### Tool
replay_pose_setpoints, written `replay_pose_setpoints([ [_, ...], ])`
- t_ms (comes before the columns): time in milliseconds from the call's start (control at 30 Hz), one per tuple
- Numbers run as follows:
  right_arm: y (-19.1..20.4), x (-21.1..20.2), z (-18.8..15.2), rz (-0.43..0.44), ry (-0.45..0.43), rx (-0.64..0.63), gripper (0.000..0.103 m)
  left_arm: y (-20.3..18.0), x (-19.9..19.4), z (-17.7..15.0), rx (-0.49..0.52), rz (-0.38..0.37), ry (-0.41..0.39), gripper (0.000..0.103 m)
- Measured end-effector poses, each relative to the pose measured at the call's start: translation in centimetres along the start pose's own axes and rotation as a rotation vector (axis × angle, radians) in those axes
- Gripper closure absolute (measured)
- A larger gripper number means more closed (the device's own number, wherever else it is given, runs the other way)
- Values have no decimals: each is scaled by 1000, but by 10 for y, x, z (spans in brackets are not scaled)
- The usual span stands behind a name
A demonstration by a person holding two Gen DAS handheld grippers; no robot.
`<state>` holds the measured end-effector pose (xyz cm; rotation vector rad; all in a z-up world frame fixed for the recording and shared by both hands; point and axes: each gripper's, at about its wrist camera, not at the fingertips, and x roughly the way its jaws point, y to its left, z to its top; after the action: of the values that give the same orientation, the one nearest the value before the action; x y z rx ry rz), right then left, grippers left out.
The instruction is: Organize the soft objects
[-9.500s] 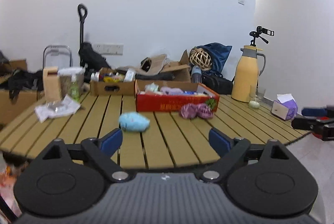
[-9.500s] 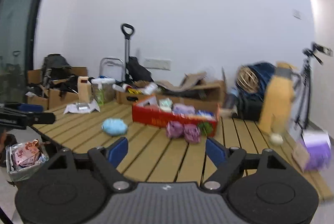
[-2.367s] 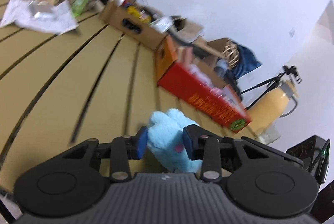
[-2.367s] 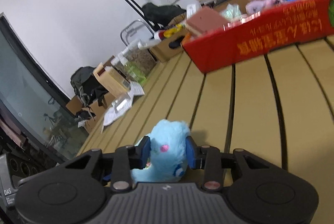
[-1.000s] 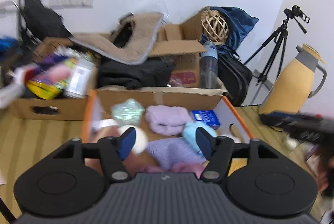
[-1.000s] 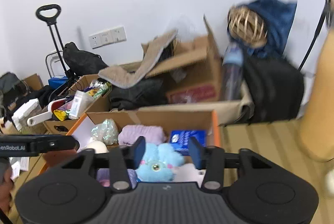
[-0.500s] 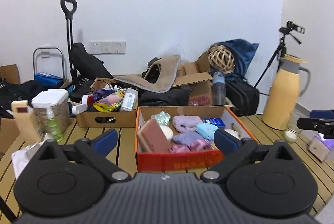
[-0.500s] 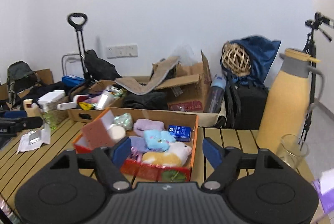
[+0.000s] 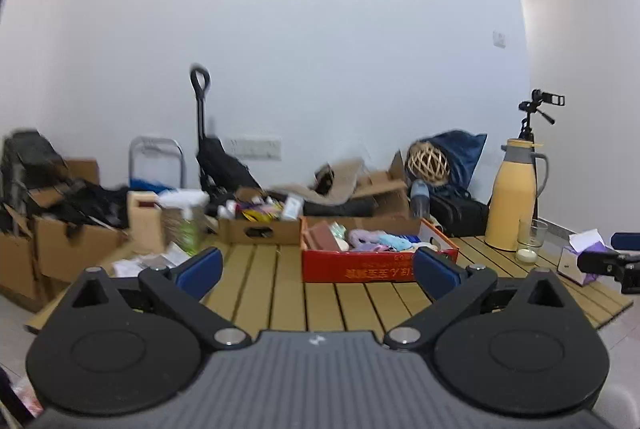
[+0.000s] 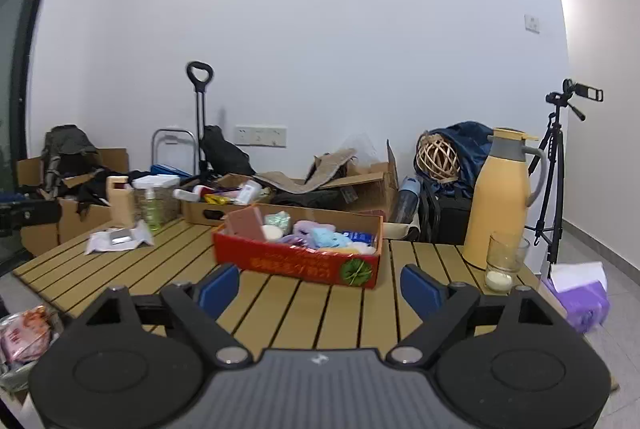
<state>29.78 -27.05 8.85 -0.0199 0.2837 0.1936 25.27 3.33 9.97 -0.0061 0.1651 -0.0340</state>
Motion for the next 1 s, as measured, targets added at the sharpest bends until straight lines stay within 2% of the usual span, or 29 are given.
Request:
replay_pose_setpoints([
  [133, 23, -59, -22, 10, -41, 10, 14, 0, -61, -22, -1, 46, -33, 0],
  [233, 39, -101, -39, 31, -49, 20, 9, -5, -100, -41, 17, 64, -41, 0],
  [300, 49, -124, -52, 35, -62, 19, 2, -10, -121, -55, 23, 72, -46, 0],
  [433, 67, -166, -88, 42, -91, 11, 1, -22, -156, -95, 51, 91, -19, 0],
  [533, 76, -191, -119, 8, -79, 45, 1, -33, -173, -120, 87, 81, 27, 0],
  [633, 87, -208, -144, 14, -51, 47, 1, -35, -188, -140, 45, 58, 65, 0],
  [733, 93, -222, -162, 41, -53, 79, 1, -37, -198, -147, 48, 38, 73, 0],
  [1000, 104, -235, -170, 52, -69, 69, 1, -28, -211, -150, 4, 62, 54, 0],
])
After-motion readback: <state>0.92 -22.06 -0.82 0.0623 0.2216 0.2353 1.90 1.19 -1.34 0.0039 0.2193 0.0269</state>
